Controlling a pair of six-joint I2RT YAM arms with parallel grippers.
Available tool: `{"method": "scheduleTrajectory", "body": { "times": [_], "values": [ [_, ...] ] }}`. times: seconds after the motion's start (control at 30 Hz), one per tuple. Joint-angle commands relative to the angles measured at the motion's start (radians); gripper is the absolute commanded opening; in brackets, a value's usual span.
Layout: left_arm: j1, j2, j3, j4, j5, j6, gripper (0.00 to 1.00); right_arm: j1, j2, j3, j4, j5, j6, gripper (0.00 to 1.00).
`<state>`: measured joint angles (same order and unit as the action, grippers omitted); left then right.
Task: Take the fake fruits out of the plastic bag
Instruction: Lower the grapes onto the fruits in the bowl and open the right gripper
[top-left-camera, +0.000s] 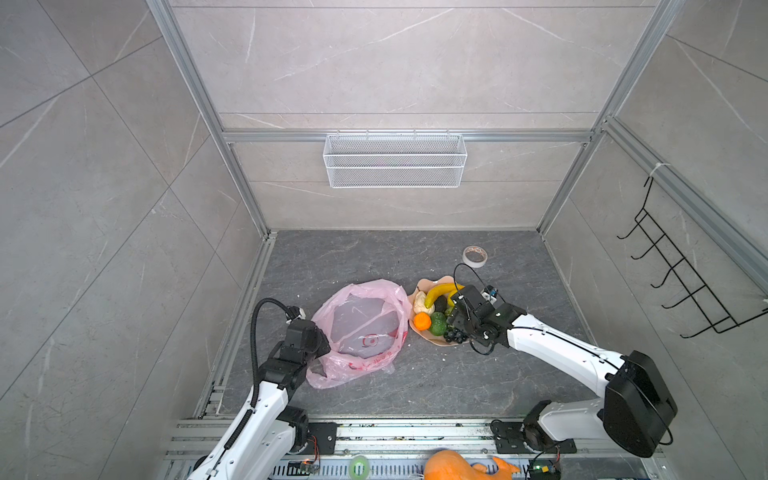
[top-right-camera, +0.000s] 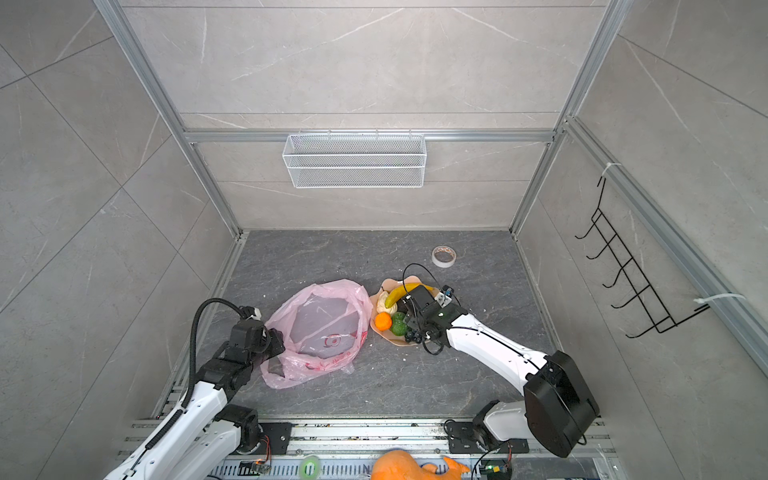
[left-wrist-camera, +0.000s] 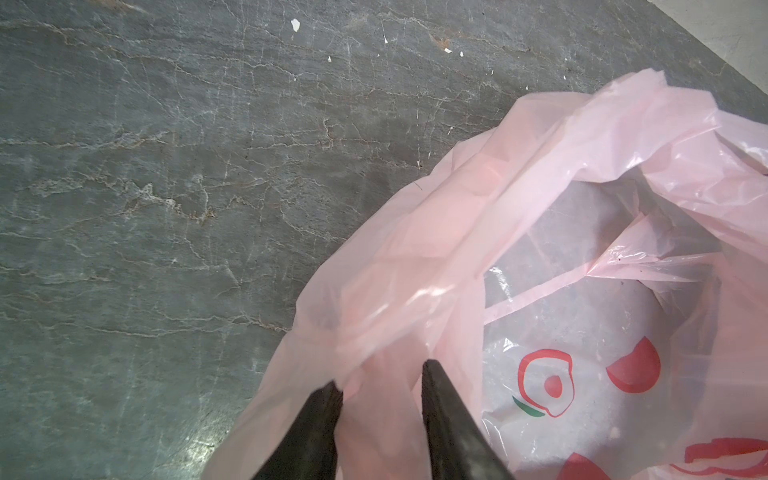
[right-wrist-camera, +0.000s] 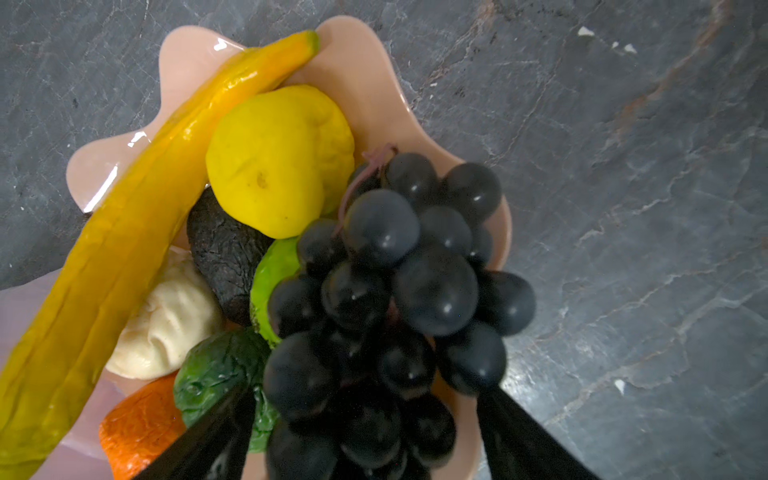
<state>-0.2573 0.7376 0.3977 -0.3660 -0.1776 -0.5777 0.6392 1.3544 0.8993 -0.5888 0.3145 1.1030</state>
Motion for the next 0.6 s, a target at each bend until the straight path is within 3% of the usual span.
{"method": "scheduleTrajectory", "body": {
  "times": [0.0,0.4,0.57],
  "values": [
    [-0.002,0.002,0.018,0.018,0.0,0.003,0.35,-0.001,-0.043,-0.01,-0.045,0.026,-0.025,0.84],
    [-0.002,0.011,0.02,0.016,-0.009,-0.001,0.35,-0.001,-0.147,-0.043,-0.038,0.018,-0.079,0.74],
    [-0.001,0.018,0.024,0.013,-0.01,-0.001,0.35,-0.008,-0.099,-0.043,-0.003,0.008,-0.124,0.71]
  ]
}}
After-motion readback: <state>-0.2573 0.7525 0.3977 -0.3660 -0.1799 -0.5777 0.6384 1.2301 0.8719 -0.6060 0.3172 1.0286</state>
